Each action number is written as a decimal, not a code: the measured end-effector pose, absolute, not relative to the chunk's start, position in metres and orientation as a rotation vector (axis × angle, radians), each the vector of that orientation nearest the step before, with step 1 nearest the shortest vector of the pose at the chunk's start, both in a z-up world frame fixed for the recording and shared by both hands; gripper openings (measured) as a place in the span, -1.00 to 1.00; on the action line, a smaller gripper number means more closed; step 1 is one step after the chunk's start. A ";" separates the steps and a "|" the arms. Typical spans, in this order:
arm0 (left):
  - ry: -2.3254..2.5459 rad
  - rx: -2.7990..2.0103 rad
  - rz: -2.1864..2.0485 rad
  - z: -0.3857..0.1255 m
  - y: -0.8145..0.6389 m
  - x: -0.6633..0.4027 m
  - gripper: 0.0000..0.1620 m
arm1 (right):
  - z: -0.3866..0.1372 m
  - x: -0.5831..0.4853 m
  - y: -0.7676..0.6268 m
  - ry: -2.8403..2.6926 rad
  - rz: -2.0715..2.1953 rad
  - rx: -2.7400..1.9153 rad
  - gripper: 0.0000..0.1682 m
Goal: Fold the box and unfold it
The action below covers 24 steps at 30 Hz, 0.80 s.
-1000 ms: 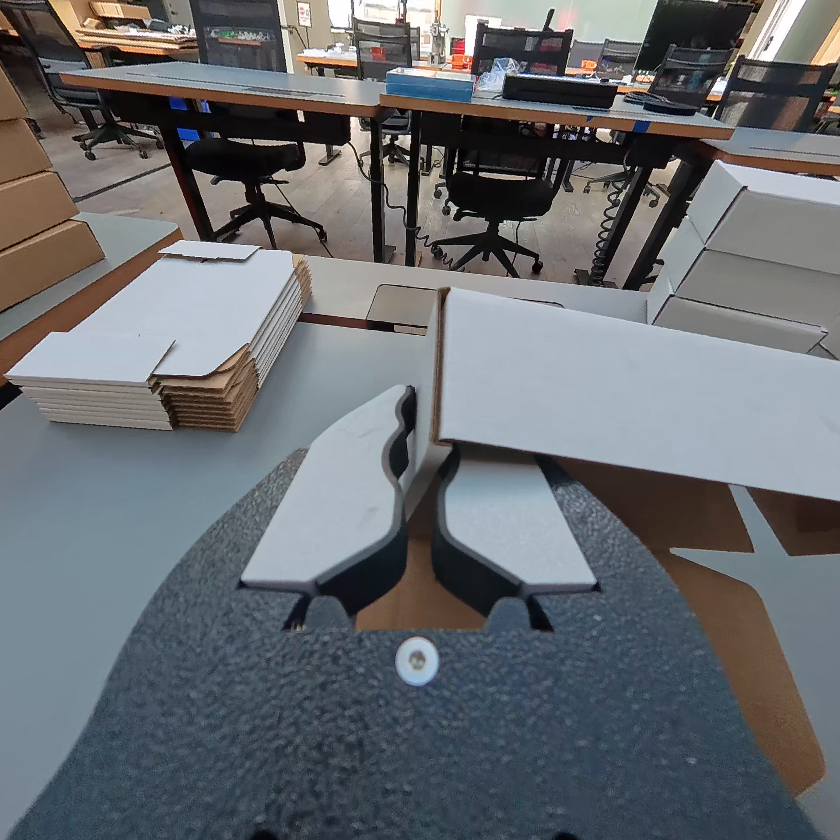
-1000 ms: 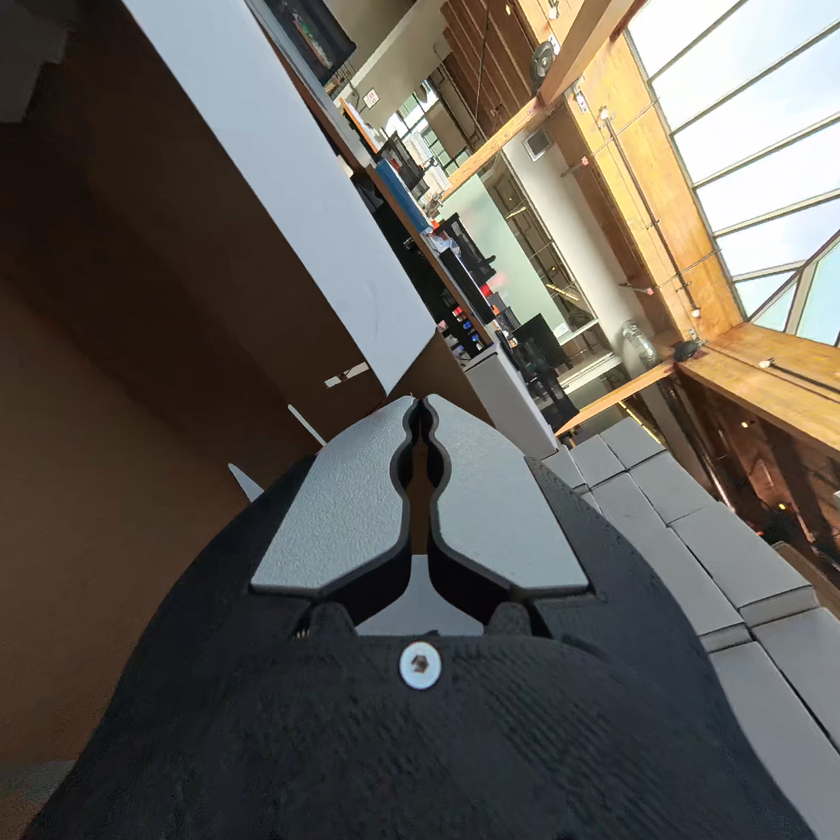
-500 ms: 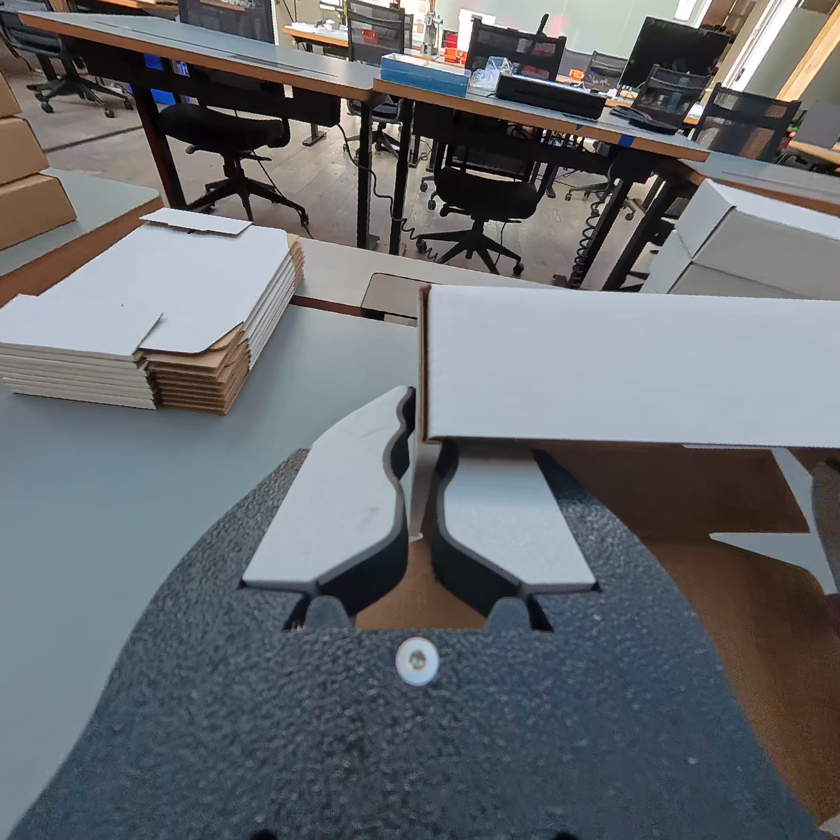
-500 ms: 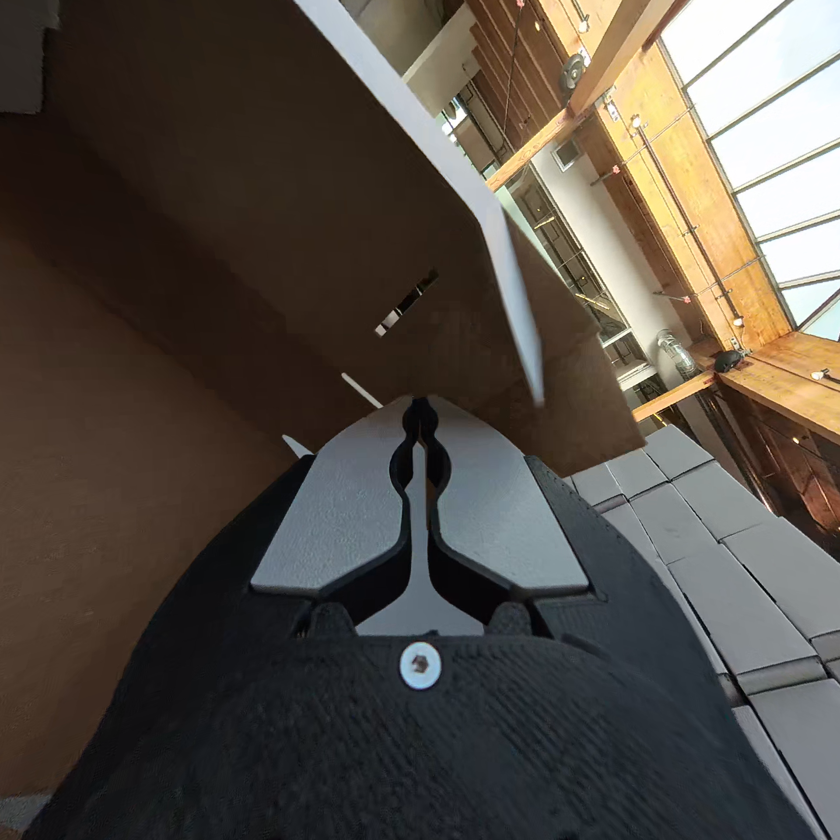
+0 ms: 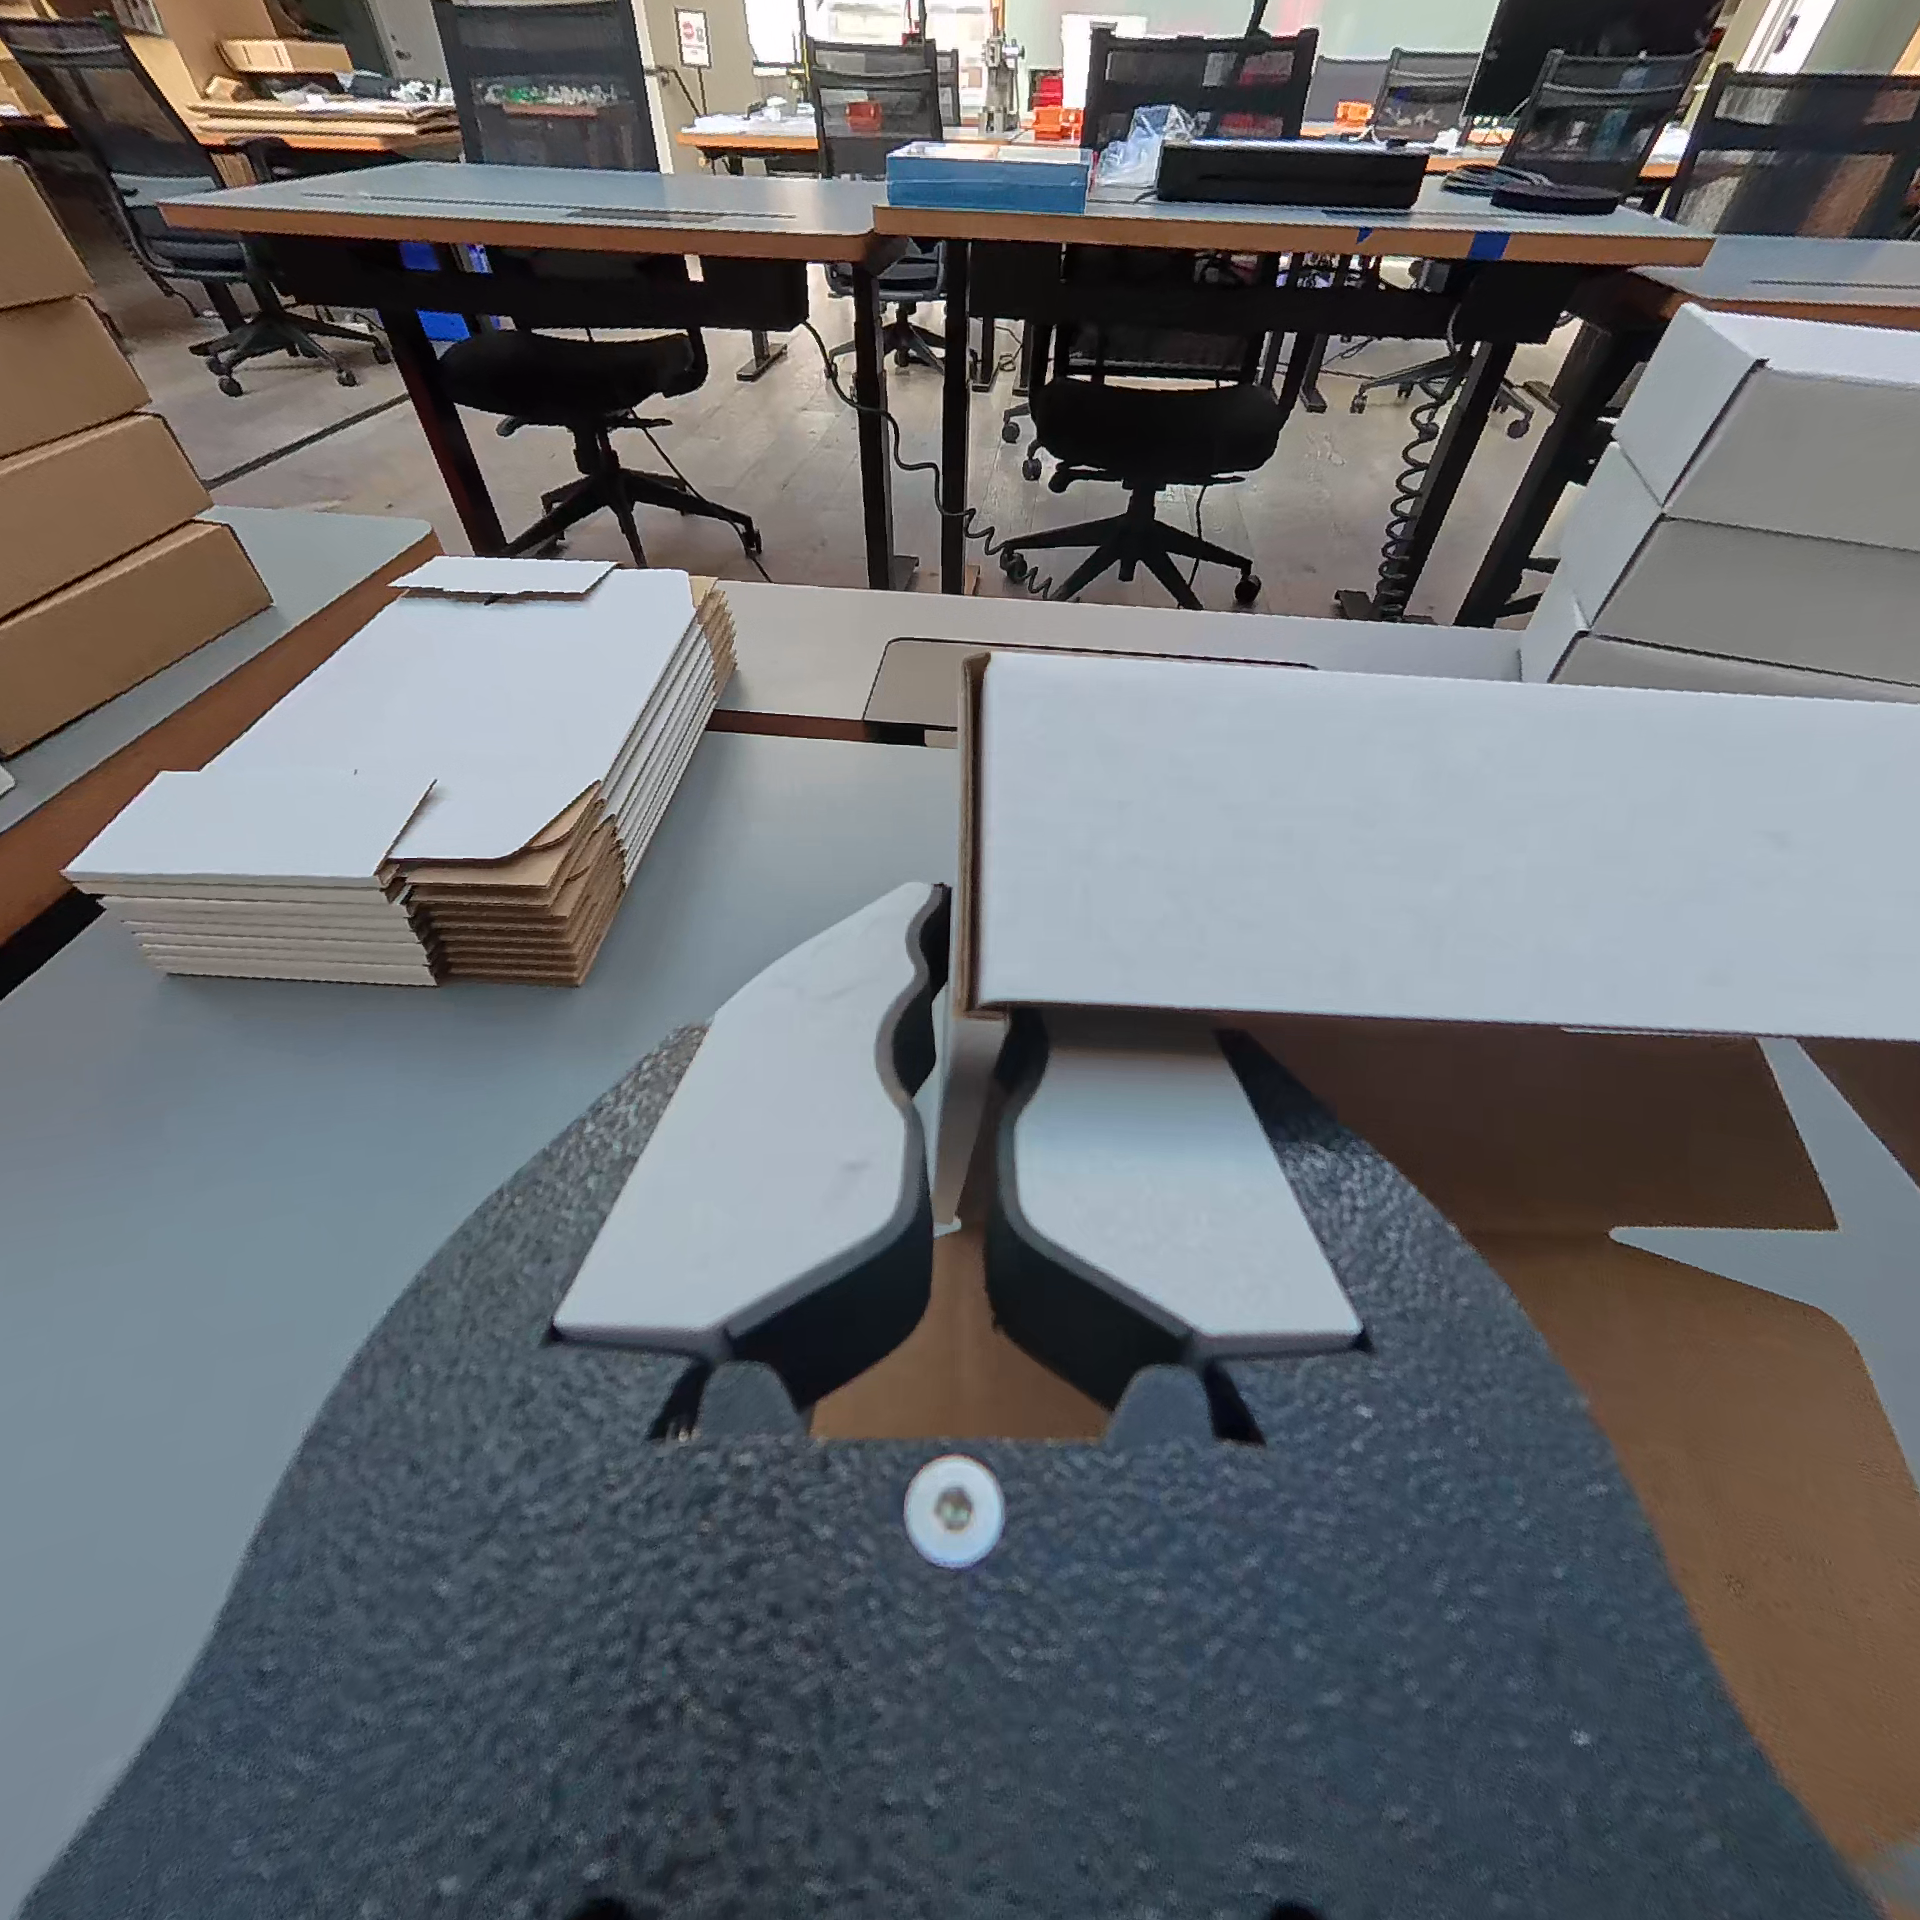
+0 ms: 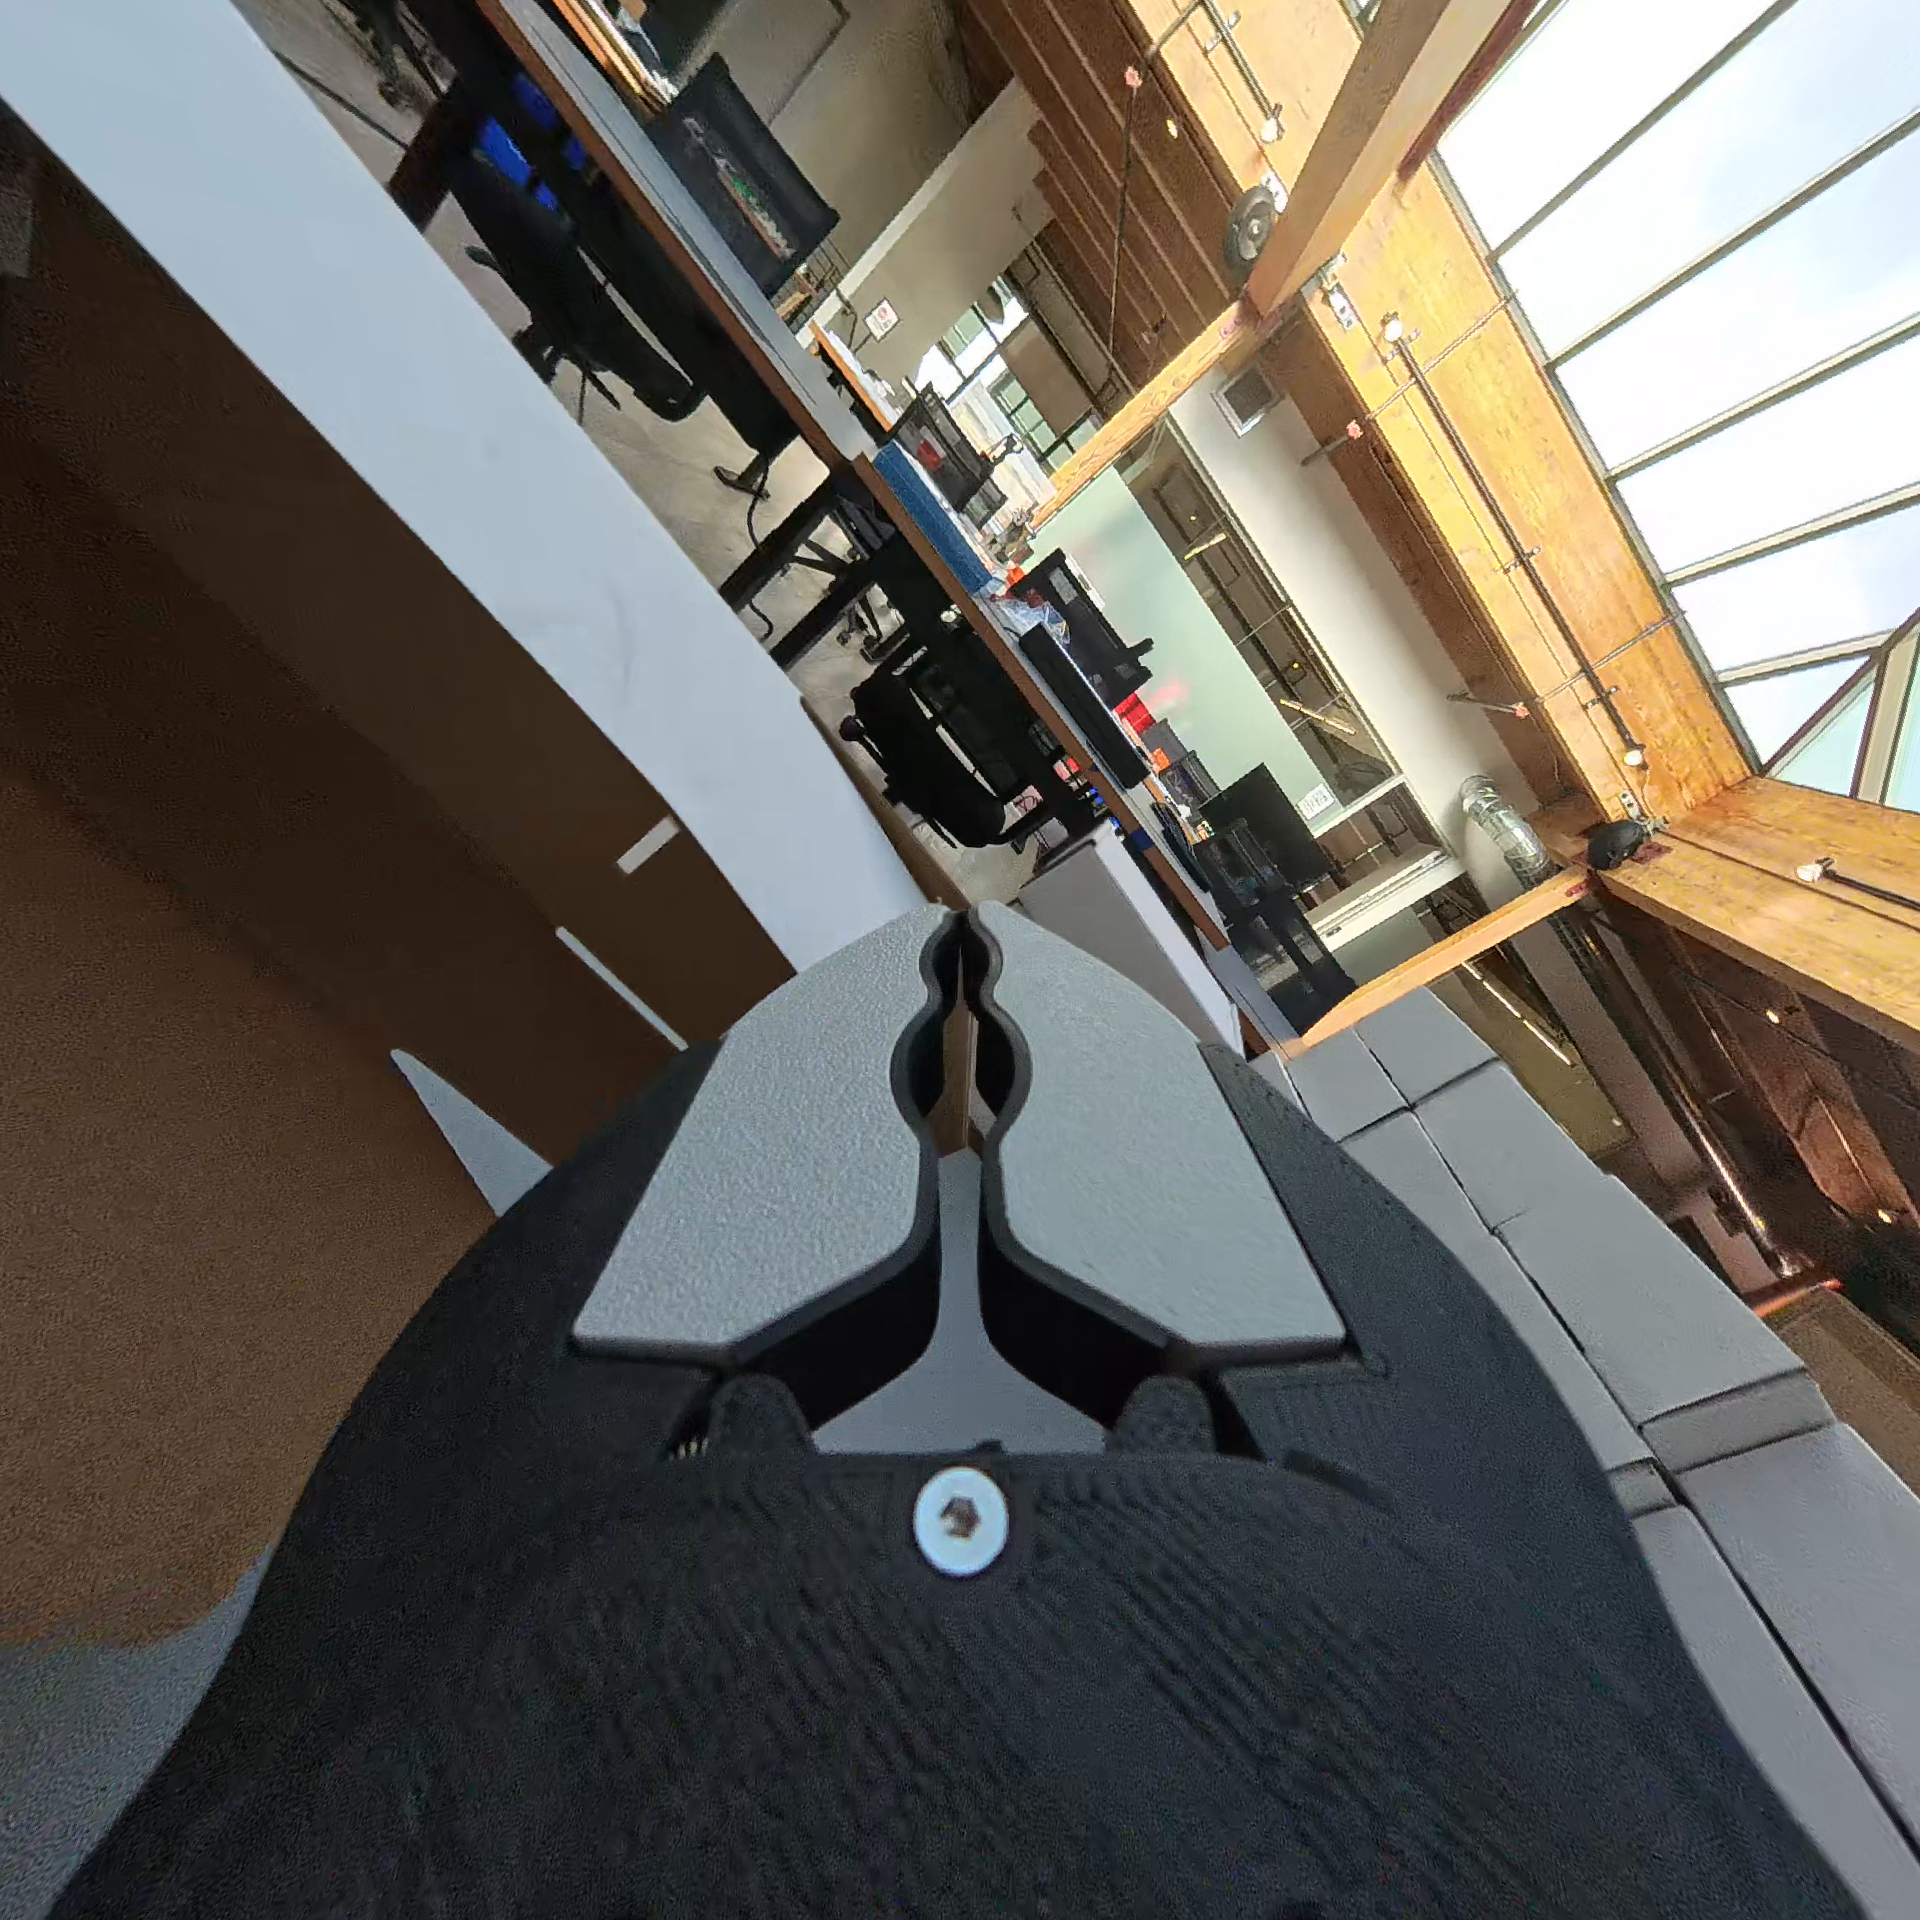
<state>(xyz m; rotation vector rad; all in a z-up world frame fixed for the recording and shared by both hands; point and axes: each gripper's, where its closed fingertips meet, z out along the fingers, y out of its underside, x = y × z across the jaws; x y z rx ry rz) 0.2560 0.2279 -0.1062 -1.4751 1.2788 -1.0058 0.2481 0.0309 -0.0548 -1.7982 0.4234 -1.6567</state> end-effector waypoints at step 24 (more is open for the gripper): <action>1.215 -1.330 -0.921 -0.087 0.219 0.246 -0.94 | -0.091 0.257 0.046 0.754 -1.284 -1.654 -1.00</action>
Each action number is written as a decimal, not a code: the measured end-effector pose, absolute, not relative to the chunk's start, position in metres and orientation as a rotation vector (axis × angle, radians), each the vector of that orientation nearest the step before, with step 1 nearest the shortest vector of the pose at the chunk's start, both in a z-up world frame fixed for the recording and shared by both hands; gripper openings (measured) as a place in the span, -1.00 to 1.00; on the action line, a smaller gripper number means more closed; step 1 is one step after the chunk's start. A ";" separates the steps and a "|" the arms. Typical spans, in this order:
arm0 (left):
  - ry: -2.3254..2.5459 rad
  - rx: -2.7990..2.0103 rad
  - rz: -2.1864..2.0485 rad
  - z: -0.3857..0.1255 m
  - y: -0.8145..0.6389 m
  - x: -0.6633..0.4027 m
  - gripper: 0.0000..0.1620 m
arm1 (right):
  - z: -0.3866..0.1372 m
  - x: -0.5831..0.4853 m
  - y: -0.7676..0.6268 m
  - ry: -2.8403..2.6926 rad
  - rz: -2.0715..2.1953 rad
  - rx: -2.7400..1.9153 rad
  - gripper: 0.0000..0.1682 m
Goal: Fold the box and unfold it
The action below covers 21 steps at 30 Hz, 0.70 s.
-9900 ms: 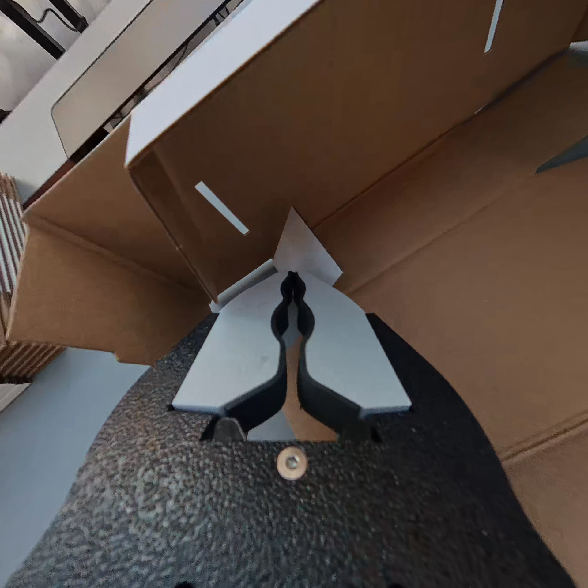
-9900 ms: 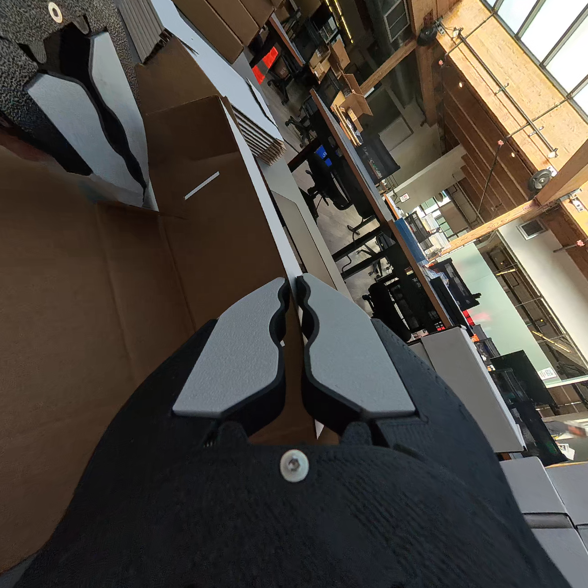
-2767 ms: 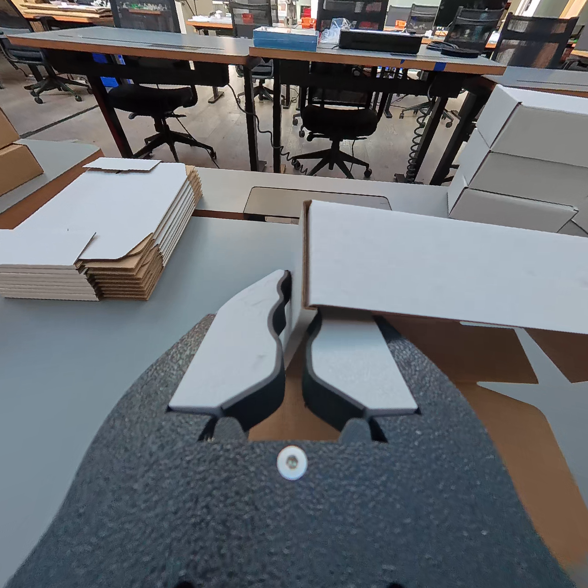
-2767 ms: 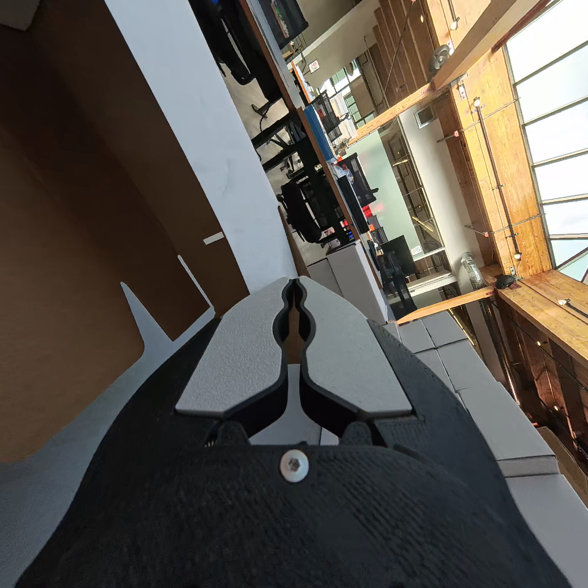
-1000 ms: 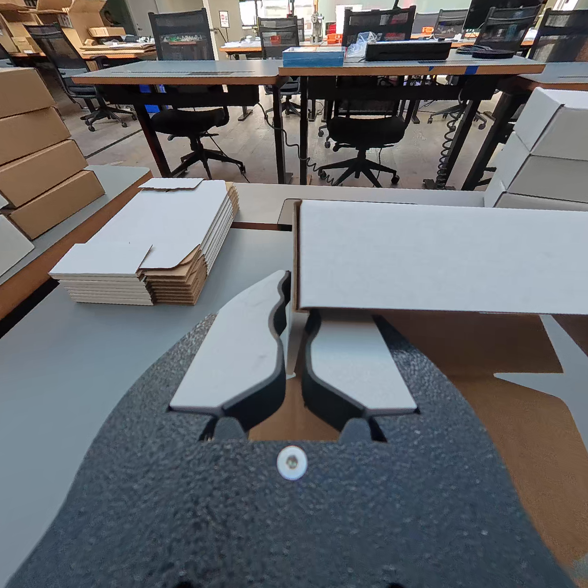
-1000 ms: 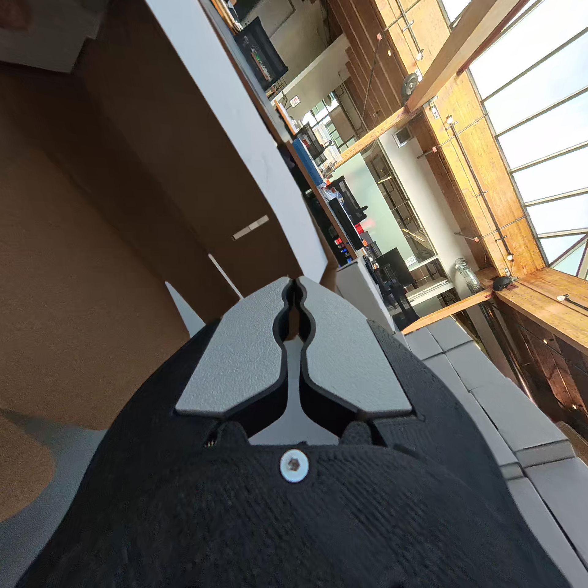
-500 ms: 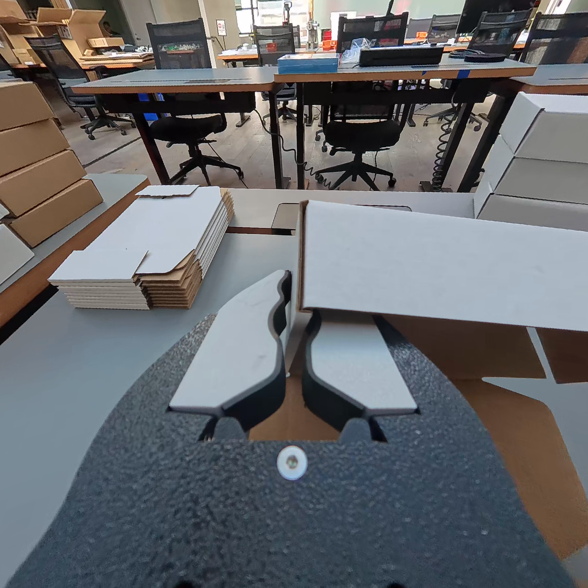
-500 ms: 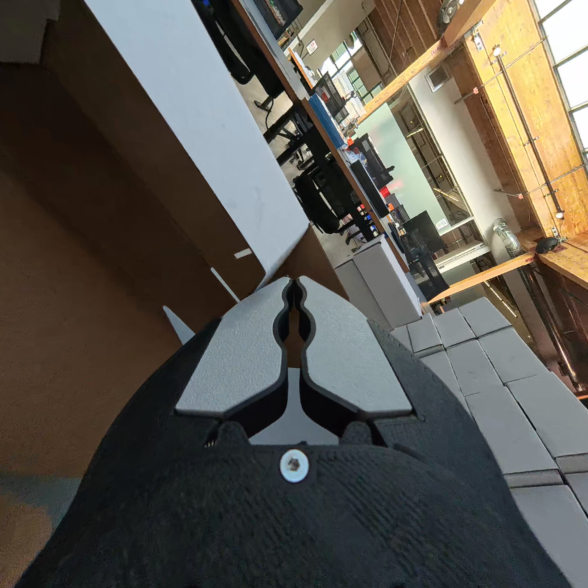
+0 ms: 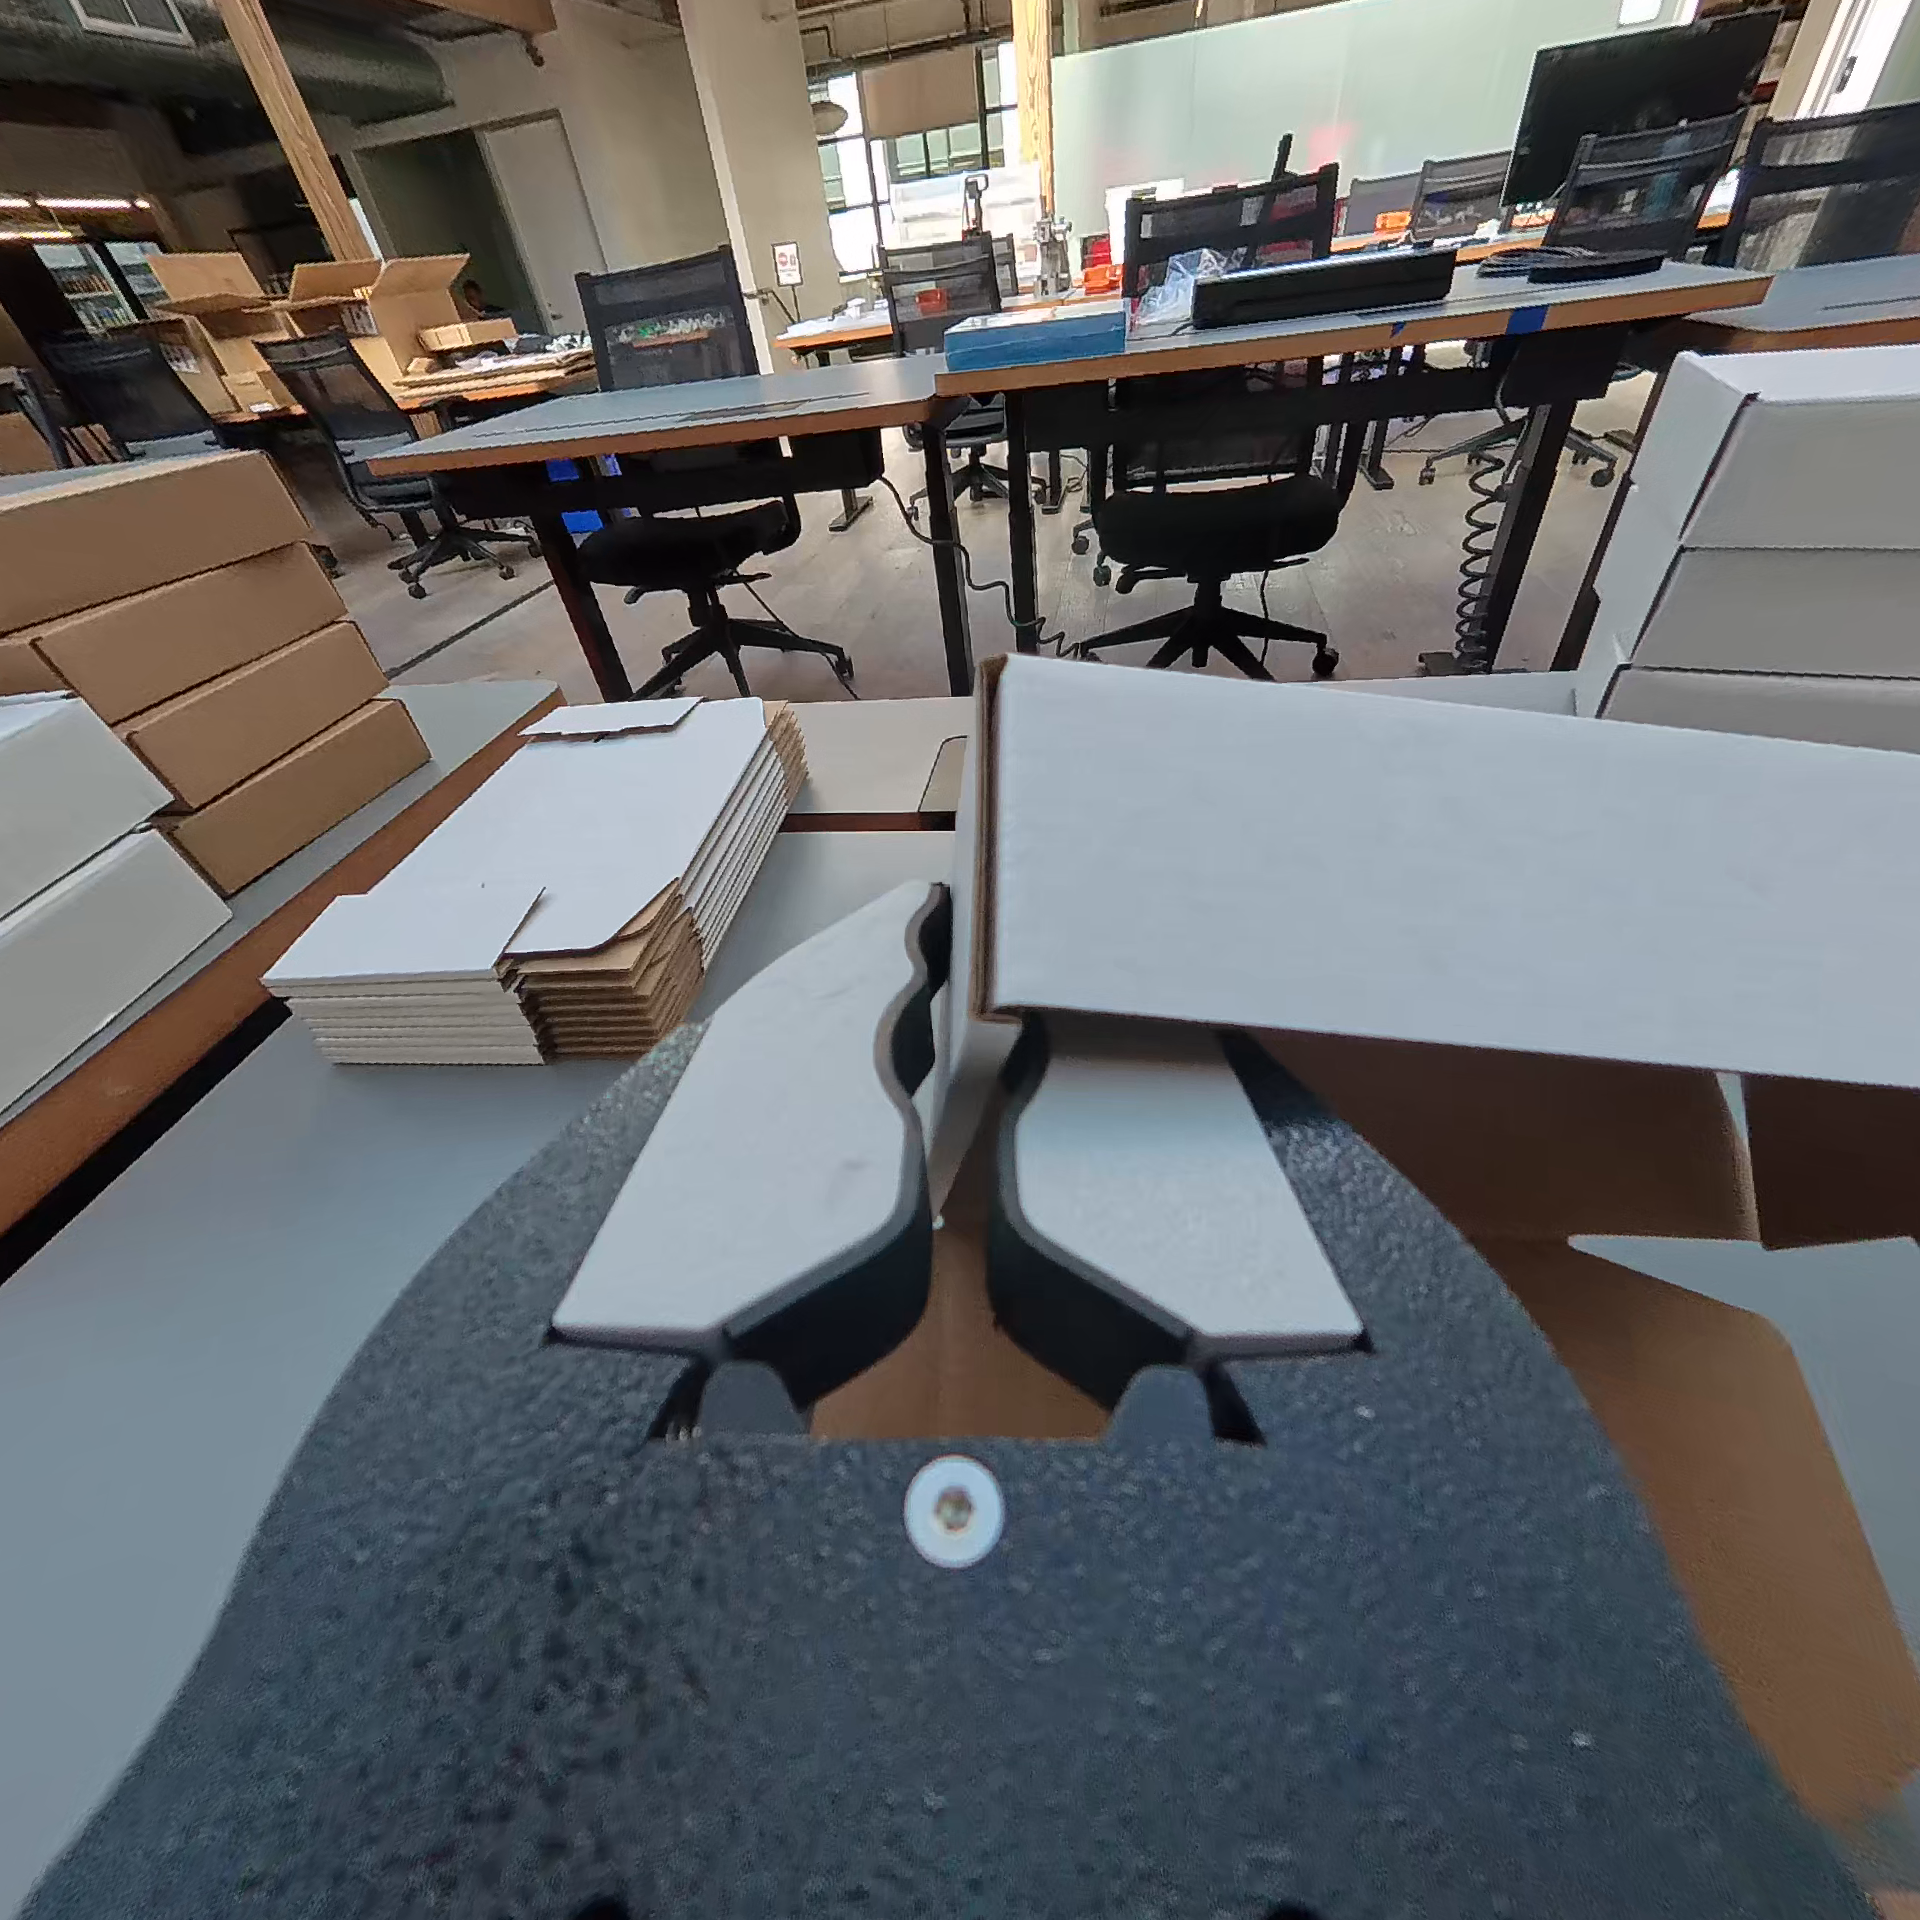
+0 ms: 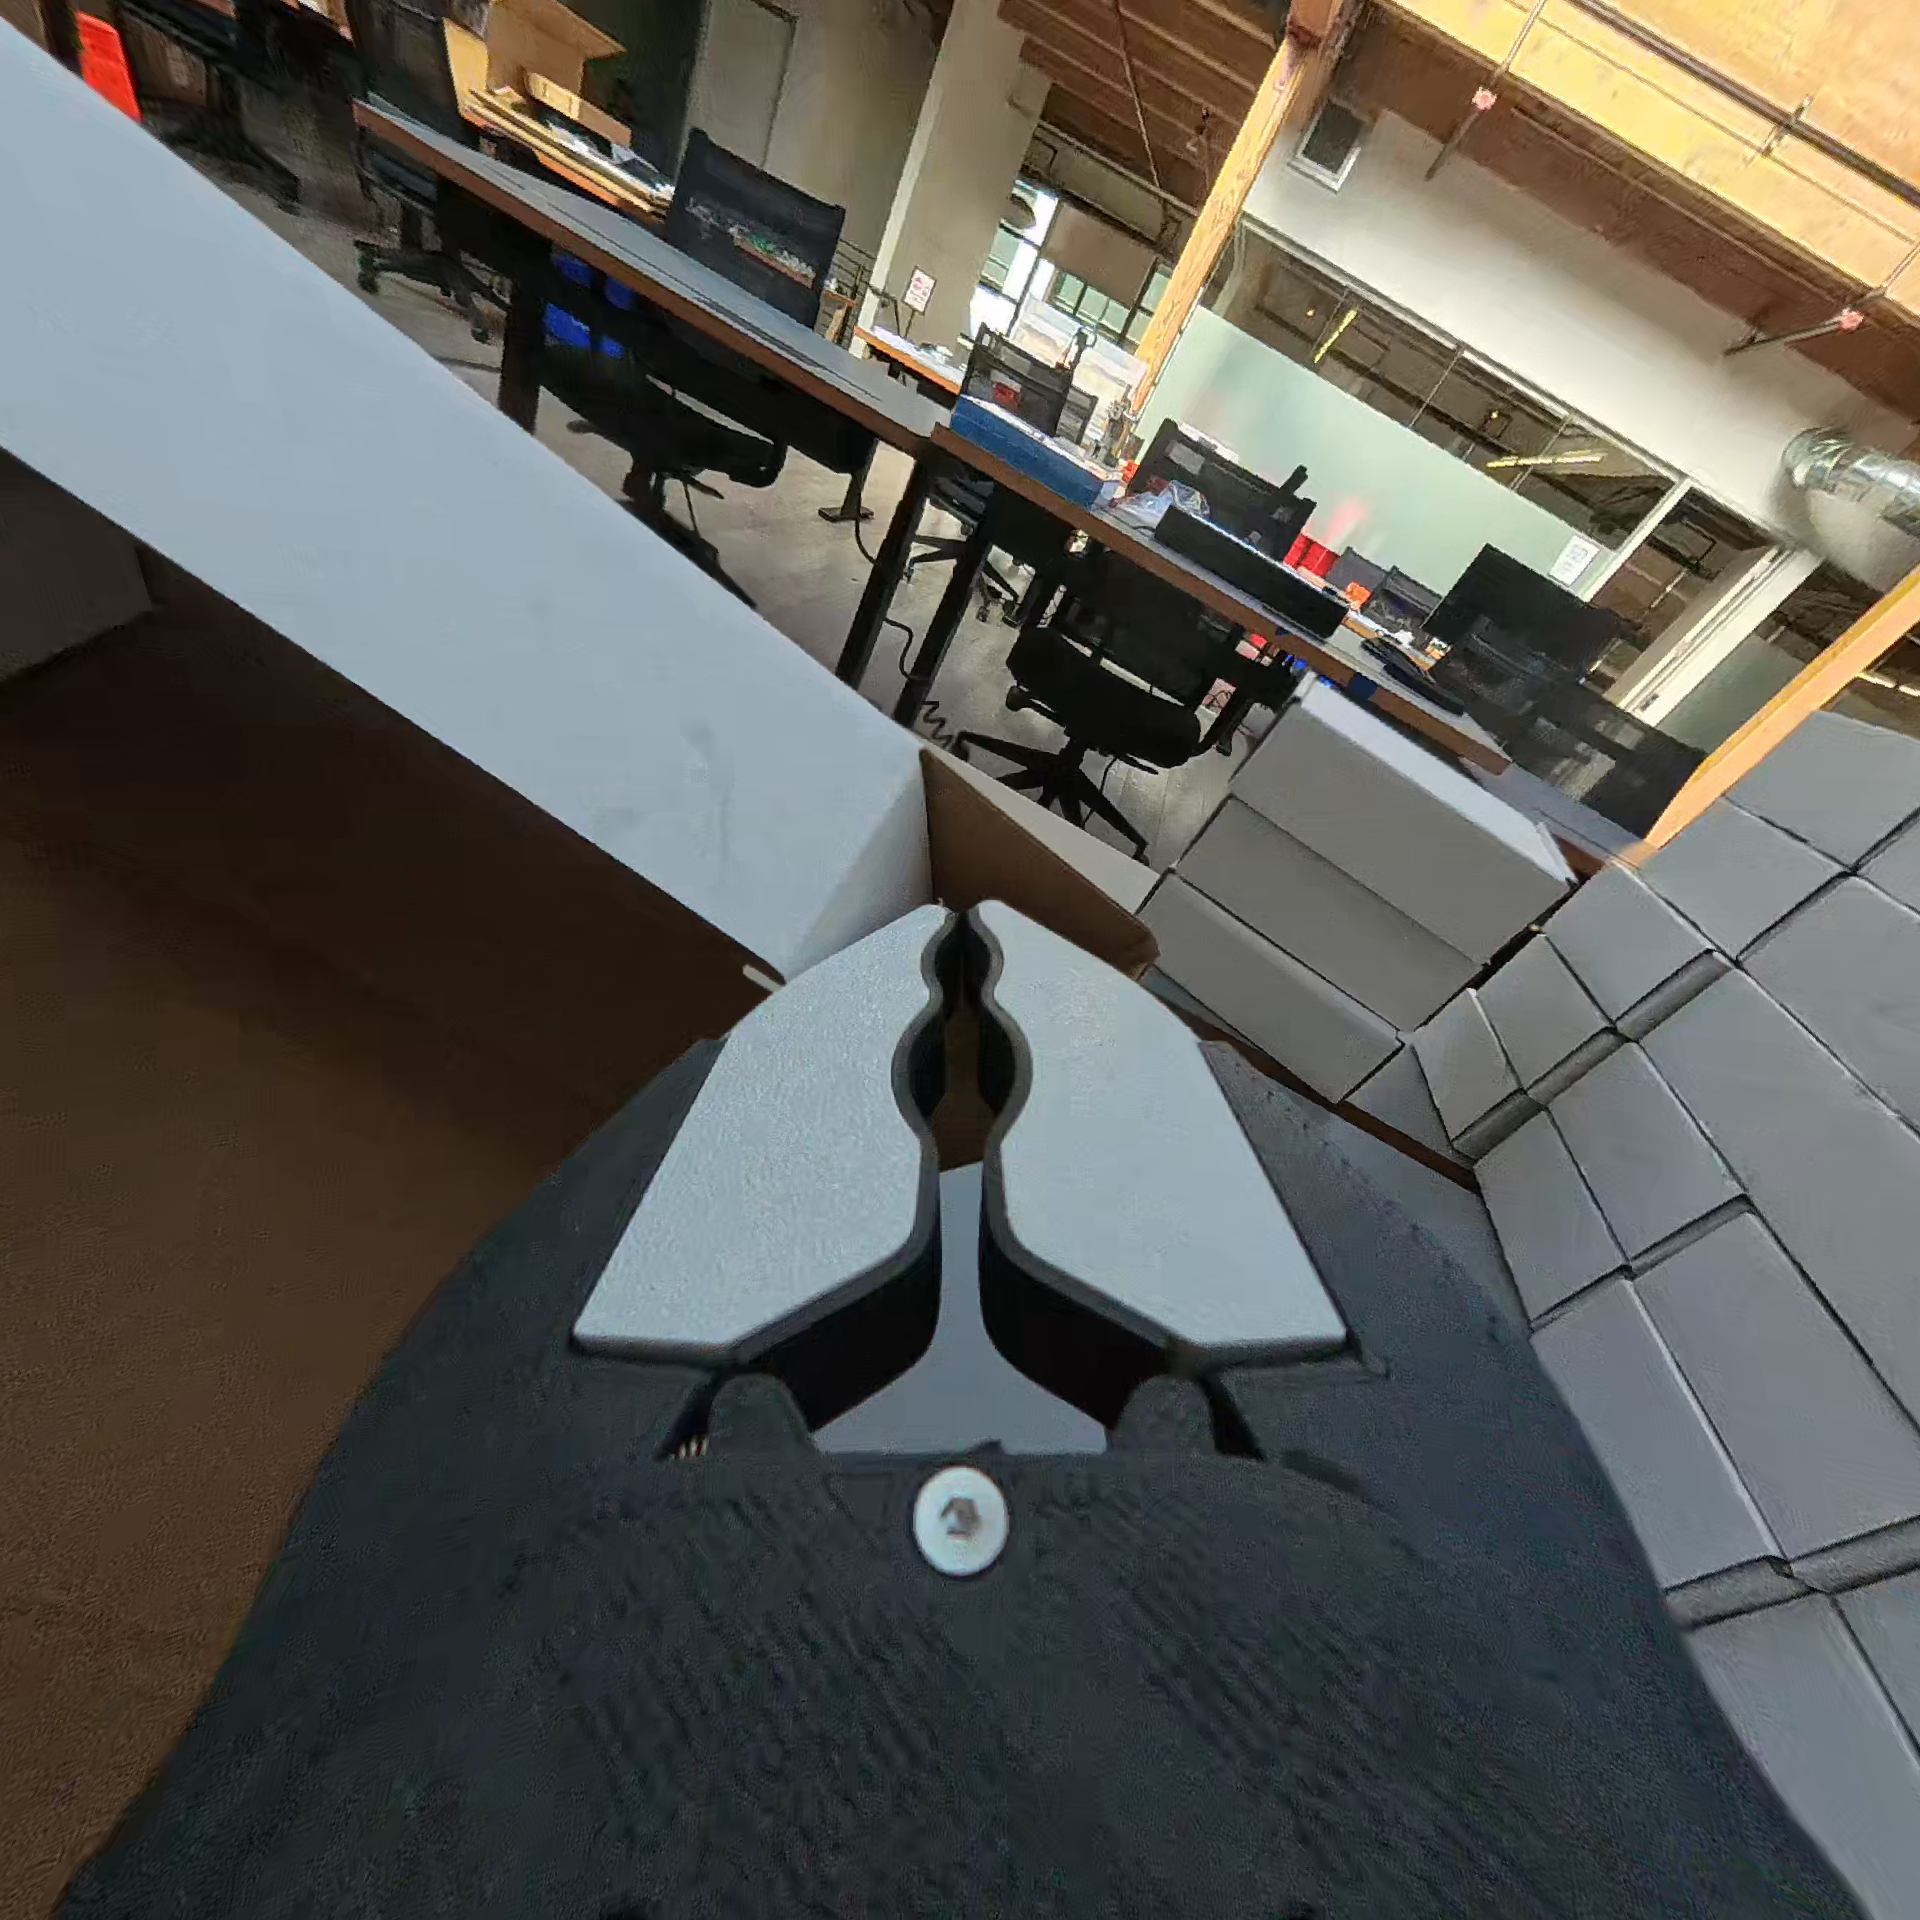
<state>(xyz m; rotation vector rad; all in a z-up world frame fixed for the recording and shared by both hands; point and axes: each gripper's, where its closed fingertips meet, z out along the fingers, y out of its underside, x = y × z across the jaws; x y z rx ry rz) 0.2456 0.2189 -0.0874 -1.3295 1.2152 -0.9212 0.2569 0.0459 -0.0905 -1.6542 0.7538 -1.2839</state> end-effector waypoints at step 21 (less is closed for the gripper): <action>1.354 -1.330 -1.017 -0.103 0.220 0.249 -0.94 | -0.084 0.260 0.018 0.420 -1.361 -1.751 -1.00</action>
